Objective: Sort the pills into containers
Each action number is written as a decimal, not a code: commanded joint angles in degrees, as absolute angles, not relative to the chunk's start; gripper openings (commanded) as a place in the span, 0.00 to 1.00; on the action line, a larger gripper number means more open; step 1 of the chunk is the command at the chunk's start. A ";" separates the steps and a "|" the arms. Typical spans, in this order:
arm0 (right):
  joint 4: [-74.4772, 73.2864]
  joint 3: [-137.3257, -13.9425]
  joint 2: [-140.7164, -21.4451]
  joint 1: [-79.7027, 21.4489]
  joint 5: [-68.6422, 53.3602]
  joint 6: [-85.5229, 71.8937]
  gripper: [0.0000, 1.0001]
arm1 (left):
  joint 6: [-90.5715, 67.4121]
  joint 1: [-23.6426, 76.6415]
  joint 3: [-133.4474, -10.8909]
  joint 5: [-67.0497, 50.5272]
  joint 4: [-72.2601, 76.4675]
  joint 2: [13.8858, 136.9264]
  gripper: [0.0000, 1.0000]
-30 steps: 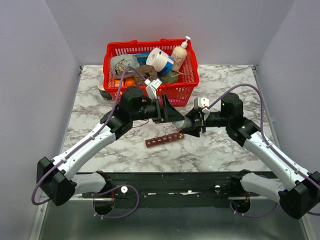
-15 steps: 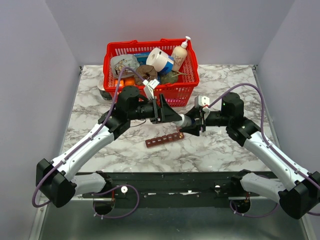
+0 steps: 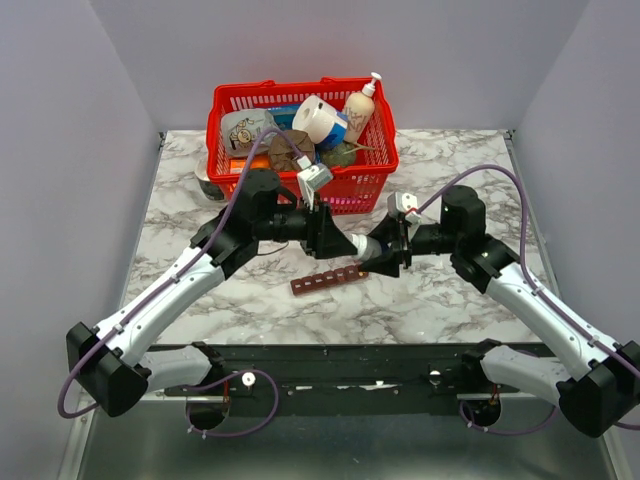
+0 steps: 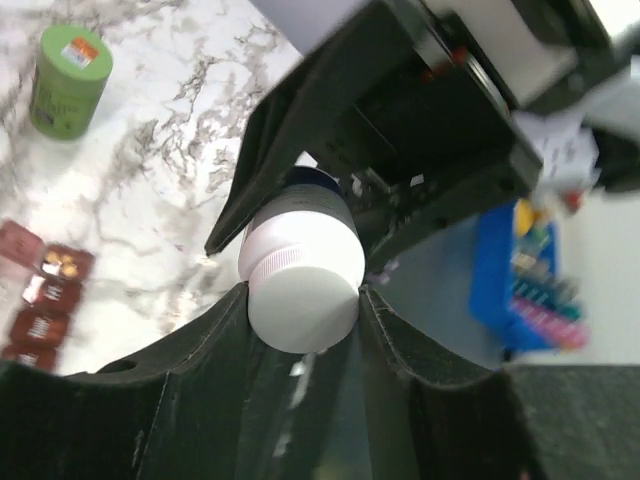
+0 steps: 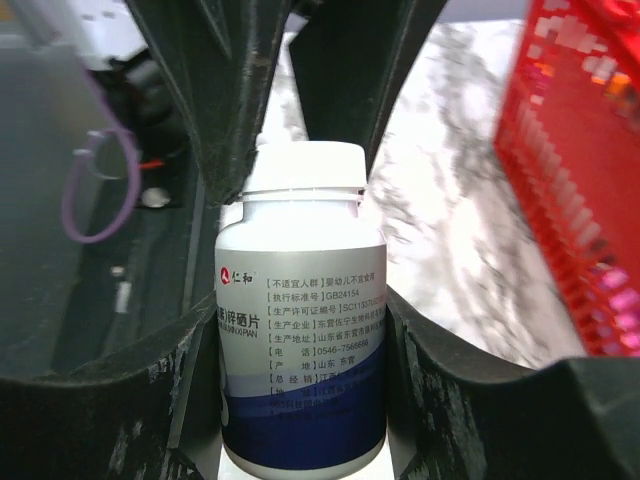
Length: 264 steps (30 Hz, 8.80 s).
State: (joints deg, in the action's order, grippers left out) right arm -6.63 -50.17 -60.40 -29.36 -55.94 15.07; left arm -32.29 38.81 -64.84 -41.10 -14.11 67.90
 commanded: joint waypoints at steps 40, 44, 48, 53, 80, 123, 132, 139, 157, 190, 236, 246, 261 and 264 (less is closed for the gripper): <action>-4.31 -49.75 -60.82 -29.44 -58.27 12.39 0.01 | -55.11 42.01 -63.63 -25.31 -15.38 63.28 0.98; -3.96 -49.66 -61.00 -29.44 -58.18 11.78 0.01 | -53.79 42.36 -62.50 -27.94 -14.41 63.81 0.88; -3.78 -49.48 -60.91 -29.44 -58.45 11.51 0.01 | -52.30 42.36 -62.14 -29.08 -15.91 64.69 0.76; -3.69 -49.39 -60.73 -29.44 -58.54 11.43 0.01 | -51.86 42.36 -61.88 -31.02 -14.77 65.74 0.52; 4.30 -48.16 -61.08 -29.44 -61.08 -3.78 0.01 | 8.00 42.80 -50.80 -41.40 -16.08 48.17 0.92; 5.10 -47.55 -60.82 -29.44 -61.34 -3.25 0.01 | -57.93 36.91 -52.99 -45.00 6.16 60.99 0.43; 5.19 -46.76 -61.17 -29.79 -61.61 -4.83 0.00 | -33.16 38.32 -69.84 -40.70 -20.37 67.13 0.40; 9.92 -46.41 -61.79 -29.79 -62.14 -11.42 0.01 | -26.74 39.29 -71.90 -42.36 -23.55 68.03 0.36; 20.04 -44.74 -61.53 -29.88 -66.09 -27.16 0.00 | -16.42 38.67 -69.35 -47.46 -16.45 62.84 0.97; 6.50 -50.28 -55.90 -34.63 -45.97 33.13 0.01 | -81.92 28.83 -50.01 -43.94 19.43 59.15 0.99; 12.82 -49.04 -57.92 -38.41 -55.89 -3.92 0.01 | -27.61 37.53 -63.37 -56.13 -6.35 63.11 0.30; 22.76 -47.37 -59.41 -38.41 -63.37 -23.29 0.01 | -10.90 37.53 -72.24 -62.49 -19.07 68.20 0.60; 15.48 -49.30 -57.39 -38.23 -57.84 -6.44 0.01 | -42.08 30.15 -62.76 -50.03 0.09 57.40 0.99; 12.93 -50.89 -57.13 -37.79 -55.55 -1.51 0.01 | -50.16 29.53 -60.04 -44.59 -2.37 55.03 0.99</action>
